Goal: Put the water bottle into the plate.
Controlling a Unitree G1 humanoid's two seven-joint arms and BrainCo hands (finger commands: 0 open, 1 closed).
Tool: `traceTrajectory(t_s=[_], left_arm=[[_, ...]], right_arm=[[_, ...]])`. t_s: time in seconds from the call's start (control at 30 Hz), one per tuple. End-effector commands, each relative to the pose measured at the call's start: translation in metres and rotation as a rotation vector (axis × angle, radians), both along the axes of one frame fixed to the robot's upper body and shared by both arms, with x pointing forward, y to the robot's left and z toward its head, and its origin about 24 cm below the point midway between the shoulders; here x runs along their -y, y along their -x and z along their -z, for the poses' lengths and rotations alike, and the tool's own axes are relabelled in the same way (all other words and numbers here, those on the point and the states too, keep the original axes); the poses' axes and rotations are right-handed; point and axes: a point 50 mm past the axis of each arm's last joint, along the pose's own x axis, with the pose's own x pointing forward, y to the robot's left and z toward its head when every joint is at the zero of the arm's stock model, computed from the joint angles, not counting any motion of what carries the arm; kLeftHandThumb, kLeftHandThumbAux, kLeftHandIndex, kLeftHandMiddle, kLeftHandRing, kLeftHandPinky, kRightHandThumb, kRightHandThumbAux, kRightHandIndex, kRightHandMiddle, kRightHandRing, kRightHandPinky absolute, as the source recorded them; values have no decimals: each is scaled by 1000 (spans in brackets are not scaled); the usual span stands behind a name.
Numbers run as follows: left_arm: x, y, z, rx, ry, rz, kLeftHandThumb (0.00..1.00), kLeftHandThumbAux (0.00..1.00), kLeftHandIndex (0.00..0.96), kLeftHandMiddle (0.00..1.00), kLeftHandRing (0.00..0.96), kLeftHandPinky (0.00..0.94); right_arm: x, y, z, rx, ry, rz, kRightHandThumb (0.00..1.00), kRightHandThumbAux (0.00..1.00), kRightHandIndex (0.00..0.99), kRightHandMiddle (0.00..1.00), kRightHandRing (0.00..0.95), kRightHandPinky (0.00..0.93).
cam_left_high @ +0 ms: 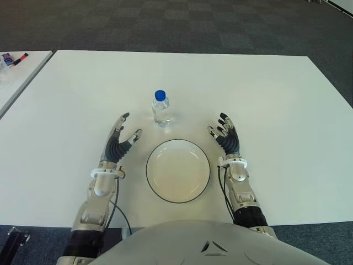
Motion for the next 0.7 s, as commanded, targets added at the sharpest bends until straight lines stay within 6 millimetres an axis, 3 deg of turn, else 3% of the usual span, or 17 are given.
traceTrajectory(t_s=[0.03, 0.7], left_arm=[[1, -6, 3, -13, -1, -24, 325, 395, 0, 0, 0, 0], [10, -32, 5, -45, -31, -32, 318, 468, 0, 0, 0, 0]], right_arm=[[-3, 2, 6, -38, -1, 1, 322, 762, 108, 95, 87, 117], [-1, 4, 8, -52, -4, -24, 314, 756, 82, 95, 95, 132]])
